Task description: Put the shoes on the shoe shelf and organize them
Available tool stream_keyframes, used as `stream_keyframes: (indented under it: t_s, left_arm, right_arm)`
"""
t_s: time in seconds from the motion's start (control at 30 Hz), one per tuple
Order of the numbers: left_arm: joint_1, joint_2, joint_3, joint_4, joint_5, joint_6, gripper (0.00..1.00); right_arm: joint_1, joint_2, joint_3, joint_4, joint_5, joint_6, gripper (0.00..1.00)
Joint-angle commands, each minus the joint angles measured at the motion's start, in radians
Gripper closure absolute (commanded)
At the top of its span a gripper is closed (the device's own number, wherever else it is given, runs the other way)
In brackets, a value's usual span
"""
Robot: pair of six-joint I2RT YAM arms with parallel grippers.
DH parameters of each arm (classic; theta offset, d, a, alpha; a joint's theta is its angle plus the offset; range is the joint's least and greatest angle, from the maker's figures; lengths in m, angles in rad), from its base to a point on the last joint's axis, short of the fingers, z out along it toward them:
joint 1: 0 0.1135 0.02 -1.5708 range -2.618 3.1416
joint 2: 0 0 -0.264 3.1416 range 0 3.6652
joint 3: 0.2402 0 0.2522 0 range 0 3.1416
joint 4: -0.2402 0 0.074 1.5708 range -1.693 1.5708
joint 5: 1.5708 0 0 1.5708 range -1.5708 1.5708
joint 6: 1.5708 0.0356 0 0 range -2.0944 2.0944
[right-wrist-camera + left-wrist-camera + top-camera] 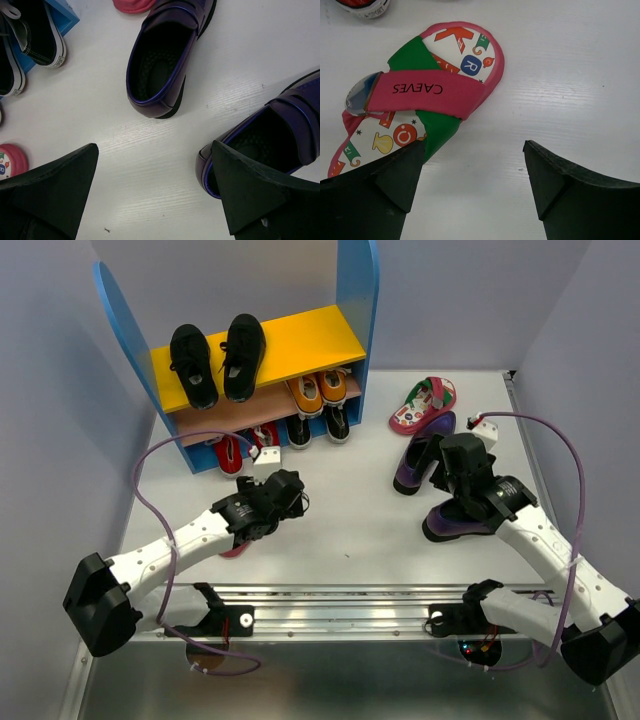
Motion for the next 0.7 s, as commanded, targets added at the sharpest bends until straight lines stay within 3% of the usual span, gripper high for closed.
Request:
stream_keyframes:
  t_s: [0.0, 0.33, 0.67]
  left_arm:
    - [0.014, -0.021, -0.036, -0.048, 0.008, -0.128, 0.08]
    - [0.018, 0.021, -0.099, -0.043, -0.085, -0.271, 0.08]
    - [0.054, 0.136, -0.09, 0.018, -0.118, -0.251, 0.11]
  right_arm:
    - [-0.004, -0.008, 0.005, 0.065, -0.005, 0.01, 0.0]
    - [-0.004, -0.02, -0.01, 0.068, -0.009, 0.009, 0.0]
    - [-0.004, -0.034, -0.02, 0.064, -0.003, 0.012, 0.0]
